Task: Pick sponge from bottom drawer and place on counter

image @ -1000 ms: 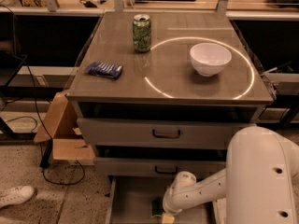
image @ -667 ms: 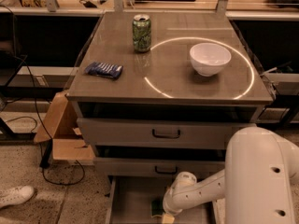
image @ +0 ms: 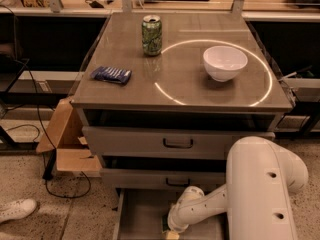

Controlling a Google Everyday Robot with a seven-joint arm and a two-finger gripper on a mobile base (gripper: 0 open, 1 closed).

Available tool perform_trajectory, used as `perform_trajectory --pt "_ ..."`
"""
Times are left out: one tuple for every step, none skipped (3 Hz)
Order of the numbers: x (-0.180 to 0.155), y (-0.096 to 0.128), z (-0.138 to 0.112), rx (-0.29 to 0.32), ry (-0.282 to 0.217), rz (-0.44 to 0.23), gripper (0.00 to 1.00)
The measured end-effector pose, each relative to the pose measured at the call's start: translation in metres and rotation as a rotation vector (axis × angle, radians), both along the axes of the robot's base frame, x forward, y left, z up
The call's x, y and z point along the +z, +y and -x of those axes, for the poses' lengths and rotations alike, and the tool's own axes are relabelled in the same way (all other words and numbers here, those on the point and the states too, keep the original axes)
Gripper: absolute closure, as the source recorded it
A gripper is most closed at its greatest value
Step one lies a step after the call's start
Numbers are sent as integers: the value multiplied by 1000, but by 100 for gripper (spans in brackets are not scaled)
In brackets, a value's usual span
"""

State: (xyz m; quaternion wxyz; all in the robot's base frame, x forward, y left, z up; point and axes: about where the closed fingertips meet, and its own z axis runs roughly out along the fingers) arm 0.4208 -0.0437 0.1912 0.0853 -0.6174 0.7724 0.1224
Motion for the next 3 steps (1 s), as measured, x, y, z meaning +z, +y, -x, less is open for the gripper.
perform_trajectory --pt "-1 1 0 1 2 -2 0" --pt "-2 2 3 -2 -1 -17 0" --pt "-20 4 1 -18 7 -27 0"
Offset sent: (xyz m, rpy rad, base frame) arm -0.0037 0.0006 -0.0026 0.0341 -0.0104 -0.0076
